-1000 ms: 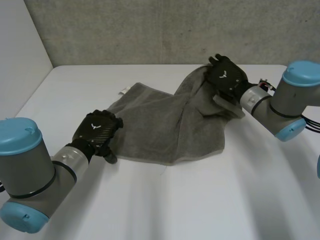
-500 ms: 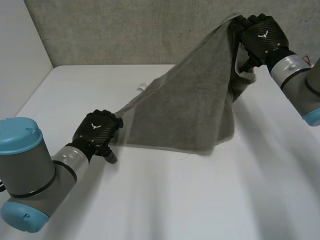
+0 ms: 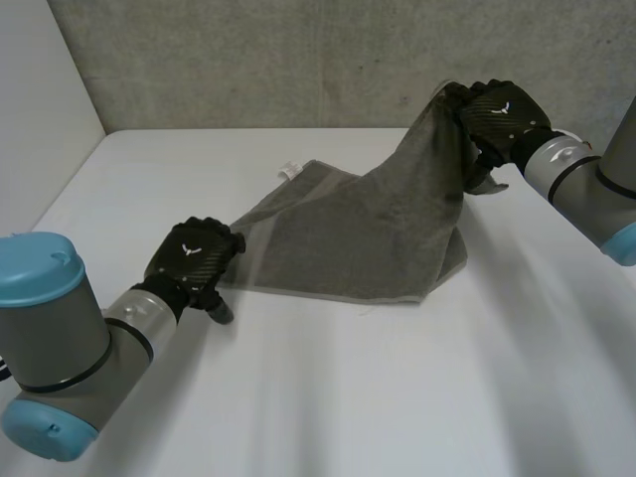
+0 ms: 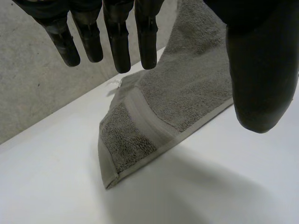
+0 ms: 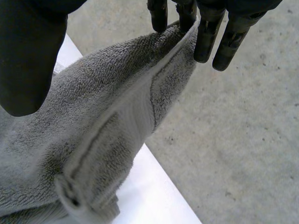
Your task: Fold the towel.
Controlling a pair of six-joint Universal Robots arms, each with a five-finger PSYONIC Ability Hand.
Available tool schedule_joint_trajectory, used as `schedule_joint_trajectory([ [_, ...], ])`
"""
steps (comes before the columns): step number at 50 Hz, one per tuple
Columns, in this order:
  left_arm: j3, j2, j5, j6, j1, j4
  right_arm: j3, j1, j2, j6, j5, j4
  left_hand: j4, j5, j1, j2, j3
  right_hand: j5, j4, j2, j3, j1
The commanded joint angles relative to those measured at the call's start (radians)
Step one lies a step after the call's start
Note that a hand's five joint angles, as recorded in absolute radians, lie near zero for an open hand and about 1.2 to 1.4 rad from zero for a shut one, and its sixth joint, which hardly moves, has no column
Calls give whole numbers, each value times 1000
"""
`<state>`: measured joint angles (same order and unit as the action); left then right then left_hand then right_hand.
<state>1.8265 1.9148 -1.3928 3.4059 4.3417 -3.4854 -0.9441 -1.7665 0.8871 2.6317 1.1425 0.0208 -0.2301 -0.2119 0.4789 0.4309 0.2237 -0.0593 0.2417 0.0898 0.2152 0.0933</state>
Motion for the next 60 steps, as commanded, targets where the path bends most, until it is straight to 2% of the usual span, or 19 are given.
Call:
schedule_joint_trajectory([
  [1,-25,0,2,1,2,-1,22,2,10,10,83,-64,56,6,-98,-50,-49,59,-67,-90,-41,-93],
  [3,-38,0,2,1,4,-1,-4,-7,39,20,146,-71,56,3,-95,-47,-49,59,-67,-90,-41,-93],
  [6,-62,6,2,6,4,-1,-62,-8,81,63,192,-71,56,3,-95,-47,-49,59,-67,-90,-41,-93],
  [10,-104,61,-3,13,10,0,-101,-8,134,140,194,-91,56,0,-92,-44,-49,59,-67,-90,-41,-93],
  [13,-128,85,-2,13,25,3,-97,4,148,143,157,-190,56,0,-92,-44,-49,59,-67,63,-41,59],
  [14,-128,86,-2,13,25,3,-93,7,139,136,143,-228,56,0,-92,-44,-49,-456,-67,600,-41,597],
  [15,-137,95,-2,13,27,6,-93,7,139,136,143,-228,56,0,-92,-44,-49,-462,-67,606,-41,602],
  [16,-144,104,-2,13,29,9,-87,9,127,139,141,-232,56,0,-92,-44,-49,-869,-67,1013,-41,1009],
  [17,-144,104,-2,13,29,9,-81,7,118,131,143,-220,56,0,-92,-44,-49,-759,-67,903,-41,900],
  [18,-148,110,-2,13,32,9,-81,7,118,131,143,-220,56,0,-92,-44,-49,-758,-67,902,-41,899],
  [19,-148,110,-2,13,32,9,-75,7,116,128,149,-216,56,0,-92,-44,-49,-418,-67,562,-41,559],
  [20,-150,115,0,12,33,11,-70,5,112,119,148,-216,56,0,-92,-44,-49,59,-67,-83,-41,-87],
  [35,-150,116,0,7,33,12,-70,1,113,137,131,-306,56,0,-92,-44,-49,59,-67,-90,-41,-93],
  [41,-153,116,-2,9,30,11,-194,-7,115,200,112,-298,56,0,-92,-44,-49,59,-67,-90,-41,-93],
  [46,-154,116,-2,10,22,11,-352,-39,127,257,98,-206,56,0,-92,-44,-49,59,-67,-69,-41,-73],
  [48,-154,116,-2,10,21,11,-435,-54,151,304,102,-92,56,0,-92,-44,-49,59,-67,79,-41,76],
  [49,-156,118,0,10,19,9,-435,-54,151,304,102,-91,56,0,-92,-44,-49,59,-67,80,-41,77],
  [51,-159,118,-2,10,18,9,-484,-57,164,335,98,-29,56,3,-95,-47,-49,-85,-67,229,-41,226],
  [60,-154,121,0,7,19,9,-524,-102,130,346,97,-4,56,3,-95,-47,-49,-148,-67,292,-41,288],
])
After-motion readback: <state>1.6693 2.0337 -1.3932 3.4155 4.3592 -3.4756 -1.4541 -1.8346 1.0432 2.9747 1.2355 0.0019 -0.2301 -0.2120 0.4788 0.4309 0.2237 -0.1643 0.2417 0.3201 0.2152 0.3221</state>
